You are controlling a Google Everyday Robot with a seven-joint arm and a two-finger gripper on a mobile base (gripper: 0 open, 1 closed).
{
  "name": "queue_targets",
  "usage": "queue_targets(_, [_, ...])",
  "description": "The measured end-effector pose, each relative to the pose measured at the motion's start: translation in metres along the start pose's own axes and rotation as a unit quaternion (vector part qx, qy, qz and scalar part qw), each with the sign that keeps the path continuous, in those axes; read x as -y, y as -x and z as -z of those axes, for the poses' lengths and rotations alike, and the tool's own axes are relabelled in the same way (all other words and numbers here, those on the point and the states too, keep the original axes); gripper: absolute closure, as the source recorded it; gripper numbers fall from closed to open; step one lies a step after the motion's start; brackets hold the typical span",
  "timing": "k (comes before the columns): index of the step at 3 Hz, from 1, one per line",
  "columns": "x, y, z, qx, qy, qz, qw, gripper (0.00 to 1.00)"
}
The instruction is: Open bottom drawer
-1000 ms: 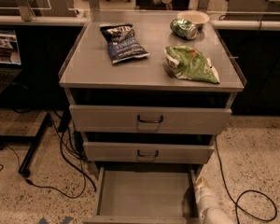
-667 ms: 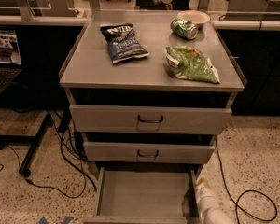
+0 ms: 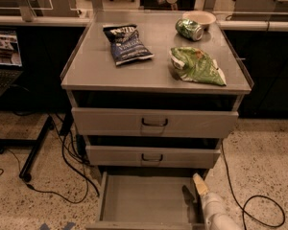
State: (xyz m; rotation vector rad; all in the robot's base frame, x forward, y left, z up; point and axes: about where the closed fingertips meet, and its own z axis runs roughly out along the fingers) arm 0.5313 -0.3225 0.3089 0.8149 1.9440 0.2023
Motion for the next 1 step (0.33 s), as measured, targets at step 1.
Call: queue_targets(1, [0.0, 0.0, 0.0, 0.0, 0.0, 0.0, 1.0, 0.0])
